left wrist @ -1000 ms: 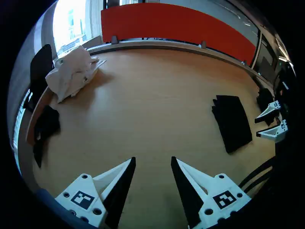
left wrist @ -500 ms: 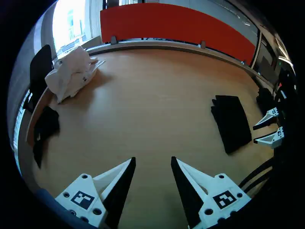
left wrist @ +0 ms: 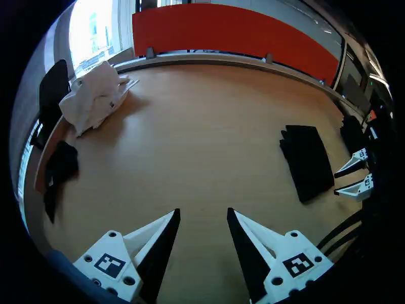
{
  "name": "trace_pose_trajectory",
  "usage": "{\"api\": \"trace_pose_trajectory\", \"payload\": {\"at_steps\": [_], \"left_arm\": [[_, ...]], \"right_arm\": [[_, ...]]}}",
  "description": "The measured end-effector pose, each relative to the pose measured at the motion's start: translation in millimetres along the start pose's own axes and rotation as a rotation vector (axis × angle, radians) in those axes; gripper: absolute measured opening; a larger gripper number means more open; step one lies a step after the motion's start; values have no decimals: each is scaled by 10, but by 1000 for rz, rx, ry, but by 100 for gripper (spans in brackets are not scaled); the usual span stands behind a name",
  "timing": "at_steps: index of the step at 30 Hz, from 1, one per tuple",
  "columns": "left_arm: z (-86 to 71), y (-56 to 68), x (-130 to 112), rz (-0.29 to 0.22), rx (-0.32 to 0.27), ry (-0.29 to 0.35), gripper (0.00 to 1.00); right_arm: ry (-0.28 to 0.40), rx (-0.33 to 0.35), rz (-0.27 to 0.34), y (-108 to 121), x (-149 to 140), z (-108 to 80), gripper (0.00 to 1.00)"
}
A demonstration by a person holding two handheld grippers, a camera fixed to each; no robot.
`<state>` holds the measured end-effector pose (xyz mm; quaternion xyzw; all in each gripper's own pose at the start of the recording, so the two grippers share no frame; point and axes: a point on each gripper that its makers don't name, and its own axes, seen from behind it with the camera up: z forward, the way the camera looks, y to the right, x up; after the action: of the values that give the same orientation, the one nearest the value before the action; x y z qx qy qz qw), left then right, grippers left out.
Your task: Fold towel
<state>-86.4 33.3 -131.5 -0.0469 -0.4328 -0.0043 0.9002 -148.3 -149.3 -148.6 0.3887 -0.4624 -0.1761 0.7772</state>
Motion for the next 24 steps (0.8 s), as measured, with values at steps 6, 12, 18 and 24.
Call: {"api": "trace_pose_trajectory", "payload": {"at_steps": [6, 12, 18, 24], "left_arm": [[-3, 1, -9, 0, 0, 0, 67], [-5, 4, -13, -3, -1, 0, 67], [-9, 4, -16, -2, -1, 0, 67], [-15, 7, -26, -3, -2, 0, 67]], "right_arm": [[-10, -2, 5, -2, -47, 17, 57], [-9, -7, 17, 13, -62, 50, 48], [-10, -8, 25, 18, -74, 99, 47], [-6, -10, 32, 17, -66, 120, 39]]}}
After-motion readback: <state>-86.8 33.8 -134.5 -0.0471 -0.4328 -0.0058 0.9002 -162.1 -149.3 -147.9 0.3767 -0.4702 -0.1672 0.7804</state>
